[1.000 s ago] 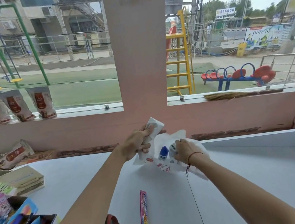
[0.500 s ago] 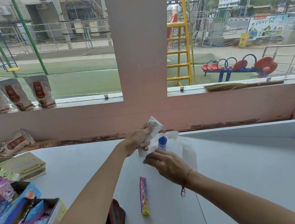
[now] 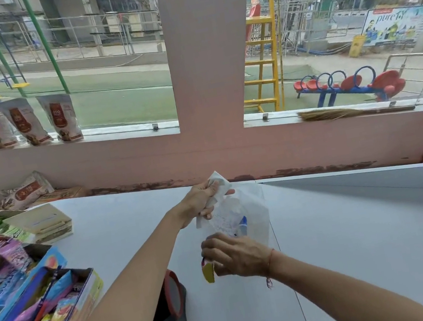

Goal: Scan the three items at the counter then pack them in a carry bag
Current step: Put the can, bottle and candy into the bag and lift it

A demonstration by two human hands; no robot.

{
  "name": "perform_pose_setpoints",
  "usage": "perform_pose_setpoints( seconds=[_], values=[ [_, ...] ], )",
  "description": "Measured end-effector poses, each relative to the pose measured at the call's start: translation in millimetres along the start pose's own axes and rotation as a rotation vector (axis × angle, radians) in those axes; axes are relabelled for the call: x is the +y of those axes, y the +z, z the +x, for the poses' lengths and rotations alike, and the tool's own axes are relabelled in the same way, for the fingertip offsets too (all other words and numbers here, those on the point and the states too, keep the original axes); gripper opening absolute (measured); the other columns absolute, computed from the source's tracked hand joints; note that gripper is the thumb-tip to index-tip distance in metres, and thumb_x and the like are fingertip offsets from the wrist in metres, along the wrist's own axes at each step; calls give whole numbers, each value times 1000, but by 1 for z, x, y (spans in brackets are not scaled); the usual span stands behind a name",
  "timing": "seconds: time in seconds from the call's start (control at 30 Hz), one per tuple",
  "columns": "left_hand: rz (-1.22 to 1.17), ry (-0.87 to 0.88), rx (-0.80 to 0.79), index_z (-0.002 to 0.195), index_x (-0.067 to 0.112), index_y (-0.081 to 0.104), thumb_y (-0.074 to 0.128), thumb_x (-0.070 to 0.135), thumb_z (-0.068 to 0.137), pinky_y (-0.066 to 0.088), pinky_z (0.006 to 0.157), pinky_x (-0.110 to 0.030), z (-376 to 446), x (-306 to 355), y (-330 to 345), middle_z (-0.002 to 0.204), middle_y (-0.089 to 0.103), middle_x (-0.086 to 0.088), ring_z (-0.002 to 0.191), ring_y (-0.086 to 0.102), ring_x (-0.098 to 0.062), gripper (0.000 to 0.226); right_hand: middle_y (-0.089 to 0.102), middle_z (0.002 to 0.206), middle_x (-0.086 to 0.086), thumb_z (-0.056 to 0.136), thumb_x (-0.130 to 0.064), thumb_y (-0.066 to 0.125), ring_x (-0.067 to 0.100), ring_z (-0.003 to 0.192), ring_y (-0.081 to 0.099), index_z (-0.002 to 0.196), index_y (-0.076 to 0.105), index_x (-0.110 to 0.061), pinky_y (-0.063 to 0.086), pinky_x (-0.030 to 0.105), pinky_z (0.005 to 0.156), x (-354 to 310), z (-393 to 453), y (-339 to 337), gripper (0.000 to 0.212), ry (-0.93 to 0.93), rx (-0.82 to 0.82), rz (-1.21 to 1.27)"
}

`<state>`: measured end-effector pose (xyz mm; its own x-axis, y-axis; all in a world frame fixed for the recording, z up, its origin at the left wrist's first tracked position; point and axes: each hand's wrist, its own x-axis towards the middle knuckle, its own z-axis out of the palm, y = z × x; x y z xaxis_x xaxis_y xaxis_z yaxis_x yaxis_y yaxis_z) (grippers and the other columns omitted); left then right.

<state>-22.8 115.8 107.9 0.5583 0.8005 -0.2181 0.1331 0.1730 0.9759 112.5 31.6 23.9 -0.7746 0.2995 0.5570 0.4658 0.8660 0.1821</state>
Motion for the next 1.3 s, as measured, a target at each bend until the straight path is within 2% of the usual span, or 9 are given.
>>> perform_pose_setpoints(
  seconds=[0.1, 0.3, 0.47, 0.57, 0.63, 0.73, 0.9, 1.1, 1.3],
  values=[
    [-11, -3, 25, 123, 7, 52, 36, 35, 100, 36, 38, -18, 4, 0, 0, 101, 71, -5, 33, 29, -6, 39, 55, 108, 12, 92, -20, 56, 29, 93, 56, 109, 48, -5, 51, 28, 75, 17, 2, -20, 24, 218, 133, -69],
    [-36, 14, -34, 125, 8, 51, 36, 34, 101, 36, 42, -19, 5, 14, 7, 124, 66, -1, 32, 24, -6, 38, 69, 68, 0, 55, -16, 87, 12, 50, 64, 84, 77, -8, 48, 21, 36, 43, -3, -17, 32, 714, -332, -525],
    [-109, 67, 132, 124, 7, 49, 39, 35, 100, 38, 44, -23, 13, 36, 17, 88, 61, -8, 31, 29, -6, 38, 66, 99, 8, 92, -35, 57, 26, 82, 64, 94, 69, -11, 52, 35, 74, 46, -5, -28, 28, 617, -195, -148],
    [-207, 142, 208, 116, 8, 50, 34, 29, 102, 36, 38, -19, 19, 48, 19, 117, 67, -11, 27, 27, -6, 30, 60, 106, 0, 84, -66, 49, 19, 93, 57, 106, 61, -20, 43, 33, 92, 32, -33, -44, 53, 499, -319, -50],
    [-235, 152, 256, 116, 9, 50, 32, 28, 103, 35, 37, -18, 22, 53, 19, 123, 65, -12, 26, 27, -6, 29, 62, 116, 4, 77, -47, 66, 23, 105, 58, 115, 60, -21, 44, 42, 102, 34, -52, -53, 46, 415, -365, -175],
    [-270, 172, 298, 107, 12, 51, 34, 27, 102, 36, 37, -17, 24, 66, 18, 121, 65, -13, 27, 27, -5, 23, 63, 121, 14, 70, -10, 77, 32, 111, 57, 108, 69, -24, 44, 54, 103, 57, -52, -76, 41, 492, -130, -247],
    [-53, 260, 331, 106, 2, 69, 67, 33, 85, 46, 55, -23, 17, 128, -5, 69, 72, 5, 52, 57, -10, 37, 60, 112, 21, 84, -4, 70, 35, 93, 60, 112, 72, -20, 56, 40, 81, 114, -13, -143, 32, 1065, 213, -38],
    [0, 509, 445, 97, -2, 72, 77, 9, 75, 57, 66, -27, 9, 179, -17, 76, 75, -3, 67, 71, -13, 25, 72, 98, 7, 79, -13, 77, 29, 94, 69, 107, 73, -11, 60, 42, 80, 156, 24, -202, 29, 1242, 668, 571],
    [196, 369, 633, 113, -2, 67, 79, 20, 75, 53, 86, -34, 14, 164, -12, 113, 69, -16, 100, 66, -28, 46, 73, 101, 10, 73, 2, 76, 26, 99, 66, 103, 73, -7, 55, 44, 95, 168, 36, -193, 31, 1346, 585, 455]
  ],
)
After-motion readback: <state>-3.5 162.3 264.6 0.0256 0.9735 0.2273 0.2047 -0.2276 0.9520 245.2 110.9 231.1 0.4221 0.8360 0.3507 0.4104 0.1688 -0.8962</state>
